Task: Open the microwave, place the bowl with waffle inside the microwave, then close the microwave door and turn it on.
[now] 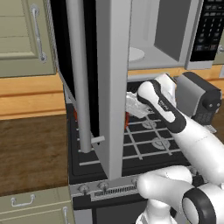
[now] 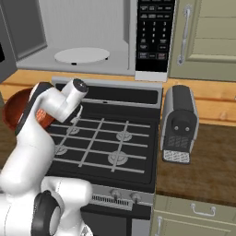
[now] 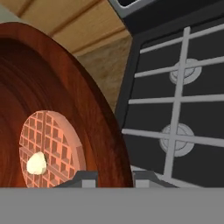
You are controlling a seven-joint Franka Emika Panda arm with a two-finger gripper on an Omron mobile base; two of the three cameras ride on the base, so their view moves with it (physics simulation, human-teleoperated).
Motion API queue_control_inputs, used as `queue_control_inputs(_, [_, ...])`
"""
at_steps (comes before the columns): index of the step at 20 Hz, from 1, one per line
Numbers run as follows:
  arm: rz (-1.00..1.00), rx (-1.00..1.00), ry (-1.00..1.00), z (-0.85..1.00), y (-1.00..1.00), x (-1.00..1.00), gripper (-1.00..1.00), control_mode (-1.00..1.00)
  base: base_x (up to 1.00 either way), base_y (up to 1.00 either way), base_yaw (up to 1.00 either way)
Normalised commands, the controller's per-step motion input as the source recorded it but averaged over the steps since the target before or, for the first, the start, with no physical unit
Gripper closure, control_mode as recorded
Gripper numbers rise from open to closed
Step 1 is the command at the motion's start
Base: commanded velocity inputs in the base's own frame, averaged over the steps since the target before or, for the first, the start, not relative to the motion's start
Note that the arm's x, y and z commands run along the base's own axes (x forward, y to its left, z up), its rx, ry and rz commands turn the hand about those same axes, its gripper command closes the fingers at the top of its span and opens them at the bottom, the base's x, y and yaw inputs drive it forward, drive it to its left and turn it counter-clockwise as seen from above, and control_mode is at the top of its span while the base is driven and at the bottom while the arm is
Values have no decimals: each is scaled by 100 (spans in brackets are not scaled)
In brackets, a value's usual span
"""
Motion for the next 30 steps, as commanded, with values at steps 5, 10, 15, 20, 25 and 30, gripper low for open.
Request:
queue_control_inputs(5, [0,4,7,100,-100,-8,100,-100,0,0,0])
queue_control_inputs(10, [0,5,1,100,-94,0,100,-100,0,0,0])
queue_control_inputs(15, [0,9,0,100,-52,16,100,-100,0,0,0])
queue_control_inputs(20, [-1,5,4,94,-14,54,100,-100,0,0,0])
queue_control_inputs(25, [-3,-1,19,13,1,77,100,-100,0,0,0])
queue_control_inputs(30, [-1,0,1,0,-2,12,100,-100,0,0,0])
